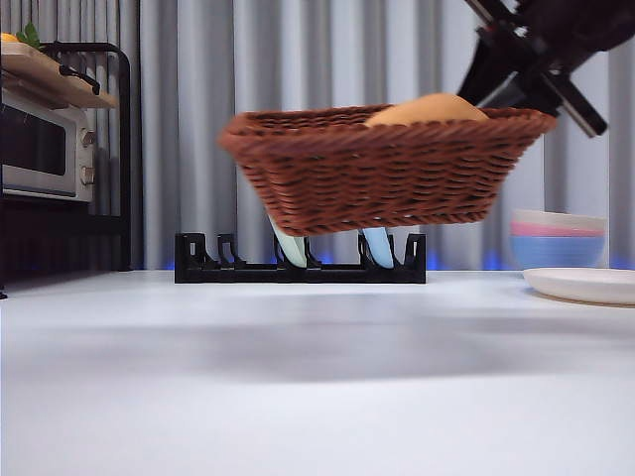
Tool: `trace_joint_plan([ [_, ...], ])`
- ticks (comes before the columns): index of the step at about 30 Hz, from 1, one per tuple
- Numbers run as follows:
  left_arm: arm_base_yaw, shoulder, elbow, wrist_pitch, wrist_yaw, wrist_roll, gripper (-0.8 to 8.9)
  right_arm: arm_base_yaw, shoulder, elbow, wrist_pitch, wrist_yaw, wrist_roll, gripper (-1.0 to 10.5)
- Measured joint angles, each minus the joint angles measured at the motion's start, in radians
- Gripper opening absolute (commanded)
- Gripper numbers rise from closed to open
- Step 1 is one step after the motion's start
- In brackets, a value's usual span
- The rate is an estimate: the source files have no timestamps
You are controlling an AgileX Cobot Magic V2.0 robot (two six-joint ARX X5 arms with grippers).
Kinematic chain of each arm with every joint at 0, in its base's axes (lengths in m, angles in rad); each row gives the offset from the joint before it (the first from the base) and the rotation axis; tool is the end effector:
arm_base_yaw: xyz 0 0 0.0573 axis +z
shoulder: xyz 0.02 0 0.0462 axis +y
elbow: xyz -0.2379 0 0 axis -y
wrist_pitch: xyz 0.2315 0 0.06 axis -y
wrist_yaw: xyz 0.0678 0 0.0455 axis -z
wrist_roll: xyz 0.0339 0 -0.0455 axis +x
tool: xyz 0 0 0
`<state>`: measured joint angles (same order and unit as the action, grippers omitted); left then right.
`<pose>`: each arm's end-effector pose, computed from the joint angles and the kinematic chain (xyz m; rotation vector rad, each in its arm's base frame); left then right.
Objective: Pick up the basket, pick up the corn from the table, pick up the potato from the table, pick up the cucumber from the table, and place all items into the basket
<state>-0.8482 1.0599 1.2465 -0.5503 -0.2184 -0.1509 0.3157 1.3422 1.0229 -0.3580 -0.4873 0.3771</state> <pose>0.1472 -0.1559 0.3770 0.0433 0.3639 -0.5961 0.2621 0.1023 0.2582 0.4020 0.8311 0.6326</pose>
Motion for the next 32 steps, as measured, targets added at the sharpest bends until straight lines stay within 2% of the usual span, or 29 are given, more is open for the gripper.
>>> trace_joint_plan([
  [7, 0.011, 0.262, 0.05, 0.007, -0.011, 0.091, -0.08, 0.102, 0.0, 0.0, -0.002, -0.002, -0.003, -0.2],
  [12, 0.043, 0.382, 0.051, 0.002, -0.011, 0.109, 0.06, 0.12, 0.0, 0.0, -0.002, -0.003, -0.003, -0.2],
  [16, 0.065, 0.4, 0.051, -0.037, 0.011, 0.114, 0.06, 0.12, 0.0, 0.0, -0.013, -0.002, -0.003, -0.2],
  [29, 0.097, 0.393, 0.051, -0.031, 0.01, 0.098, 0.08, 0.119, 0.0, 0.0, -0.035, 0.0, -0.003, -0.2],
  [30, 0.097, 0.393, 0.051, -0.031, 0.01, 0.098, 0.42, 0.119, 0.0, 0.0, -0.035, 0.001, -0.003, -0.2],
  [32, 0.097, 0.393, 0.051, -0.031, 0.01, 0.098, 2.72, 0.119, 0.0, 0.0, -0.035, 0.0, -0.003, -0.2],
])
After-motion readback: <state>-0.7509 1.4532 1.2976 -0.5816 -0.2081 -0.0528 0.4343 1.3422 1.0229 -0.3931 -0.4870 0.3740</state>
